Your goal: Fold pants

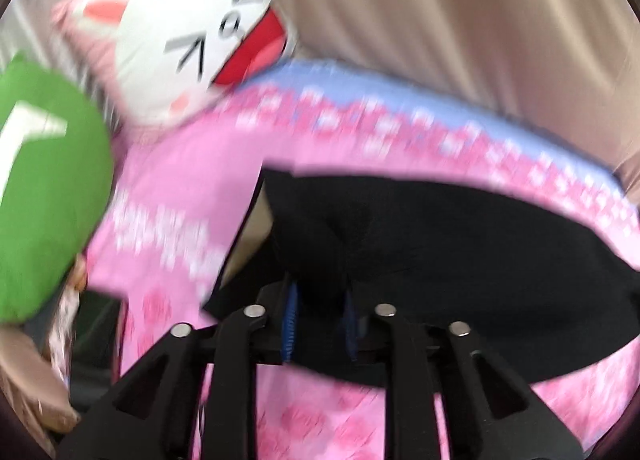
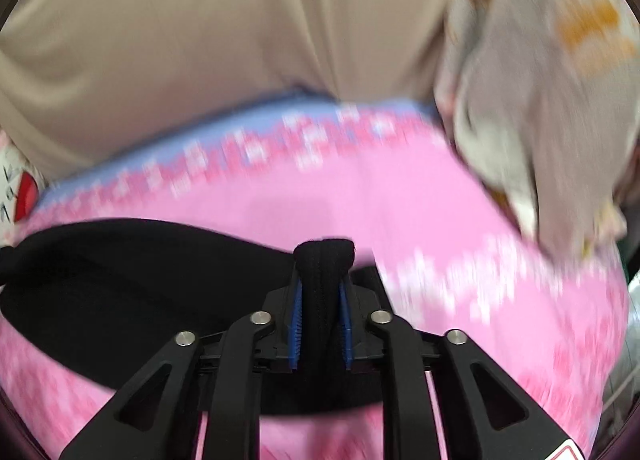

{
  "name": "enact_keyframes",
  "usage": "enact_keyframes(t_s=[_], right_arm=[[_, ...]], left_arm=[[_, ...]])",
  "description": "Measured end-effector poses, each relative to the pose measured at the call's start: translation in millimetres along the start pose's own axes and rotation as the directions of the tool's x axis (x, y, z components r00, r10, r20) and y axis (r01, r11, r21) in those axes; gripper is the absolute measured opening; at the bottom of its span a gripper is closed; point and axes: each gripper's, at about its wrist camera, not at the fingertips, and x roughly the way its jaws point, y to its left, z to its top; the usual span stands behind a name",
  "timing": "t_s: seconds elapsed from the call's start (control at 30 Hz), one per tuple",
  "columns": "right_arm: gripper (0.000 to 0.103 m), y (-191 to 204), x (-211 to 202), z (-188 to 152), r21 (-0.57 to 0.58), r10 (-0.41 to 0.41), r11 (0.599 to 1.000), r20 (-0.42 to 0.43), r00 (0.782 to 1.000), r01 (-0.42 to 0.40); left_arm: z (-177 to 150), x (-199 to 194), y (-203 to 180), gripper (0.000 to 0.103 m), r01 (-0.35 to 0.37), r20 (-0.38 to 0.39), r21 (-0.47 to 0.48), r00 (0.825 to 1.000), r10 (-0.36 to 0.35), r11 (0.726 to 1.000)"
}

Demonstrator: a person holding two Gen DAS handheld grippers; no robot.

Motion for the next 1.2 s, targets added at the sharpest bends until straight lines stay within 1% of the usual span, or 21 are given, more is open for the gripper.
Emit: enact_keyframes(t_s=[0.07,0.1,0.13,0.2,0.23,0.33,0.4,0.47,0.5,0.57,0.6,0.63,0.7,0.77,0.83,0.87,0.9,0.97,1.07,1.13,1.2], right_arm=[[0.032,-10,1,-18,0.029,-0.019,0.999,-0.006,1.0,0.019],[0.034,-14,-2,-23,0.051,-0.035,0.998,0.0,0.999,0.035],[0.036,-18,-9,-28,0.079,-0.056,0.995,0.014,0.998,0.054],[0.043,-21,-27,-35,0.115,-0.036,0.993,0.057,0.998,0.029],[0.048,-19,-38,-39,0.127,-0.043,0.991,0.082,0.996,0.032],[0.049,-6,-61,-50,0.112,-0.028,0.994,0.13,0.991,0.013],[0.049,6,-69,-56,0.096,-0.002,0.995,0.144,0.99,-0.012],[0.051,19,-74,-62,0.089,0.036,0.995,0.148,0.988,-0.049],[0.051,27,-74,-64,0.08,0.052,0.995,0.14,0.989,-0.064],[0.051,43,-75,-70,0.06,0.067,0.995,0.132,0.989,-0.076],[0.051,50,-73,-72,0.056,0.08,0.995,0.125,0.989,-0.088],[0.051,56,-71,-74,0.055,0.095,0.993,0.117,0.989,-0.102],[0.051,64,-69,-75,0.051,0.095,0.994,0.106,0.99,-0.101],[0.051,67,-71,-76,0.049,0.1,0.993,0.107,0.989,-0.106],[0.051,63,-69,-80,0.064,0.082,0.994,0.1,0.992,-0.088],[0.051,58,-65,-82,0.081,0.071,0.994,0.088,0.994,-0.078],[0.051,51,-59,-84,0.116,0.062,0.991,0.069,0.996,-0.069],[0.051,36,-53,-85,0.194,0.074,0.978,0.045,0.996,-0.081],[0.051,28,-52,-81,0.231,0.08,0.969,0.029,0.996,-0.084],[0.06,21,-50,-73,0.262,0.093,0.96,0.037,0.995,-0.099],[0.065,13,-42,-62,0.321,0.147,0.935,0.041,0.988,-0.153]], left_arm=[[-16,2,2,0.034,-0.026,-0.014,-0.046,1.0,0.025,0.999],[-24,-5,1,0.046,-0.018,-0.003,-0.078,1.0,0.018,0.997],[-28,-13,3,0.064,0.001,0.01,-0.105,1.0,0.0,0.994],[-35,-27,4,0.084,0.09,0.053,-0.192,0.995,-0.081,0.977],[-40,-31,4,0.088,0.117,0.055,-0.229,0.993,-0.107,0.966],[-45,-24,-2,0.089,0.197,0.025,-0.299,0.98,-0.199,0.934],[-41,-1,-4,0.09,0.236,-0.028,-0.356,0.965,-0.262,0.904],[-35,19,1,0.089,0.246,-0.048,-0.42,0.955,-0.292,0.874],[-33,27,4,0.087,0.248,-0.053,-0.441,0.952,-0.301,0.863],[-25,45,13,0.054,0.255,-0.056,-0.478,0.946,-0.319,0.841],[-21,50,15,0.011,0.255,-0.067,-0.477,0.943,-0.324,0.841],[-14,47,18,0.004,0.265,-0.071,-0.469,0.94,-0.335,0.842],[-6,19,22,0.004,0.303,0.002,-0.44,0.942,-0.337,0.845],[-9,-14,23,0.005,0.292,0.039,-0.383,0.953,-0.3,0.877],[-21,-4,23,0.006,0.228,-0.031,-0.344,0.967,-0.254,0.911],[-28,11,26,0.006,0.197,-0.08,-0.351,0.968,-0.239,0.916],[-39,34,29,0.006,0.177,-0.145,-0.377,0.958,-0.247,0.909],[-52,54,34,0.006,0.181,-0.161,-0.427,0.949,-0.271,0.886],[-53,50,29,0.008,0.174,-0.127,-0.403,0.962,-0.243,0.898],[-51,50,24,0.009,0.157,-0.137,-0.392,0.964,-0.226,0.907],[-50,53,23,0.009,0.151,-0.147,-0.395,0.963,-0.225,0.906]])
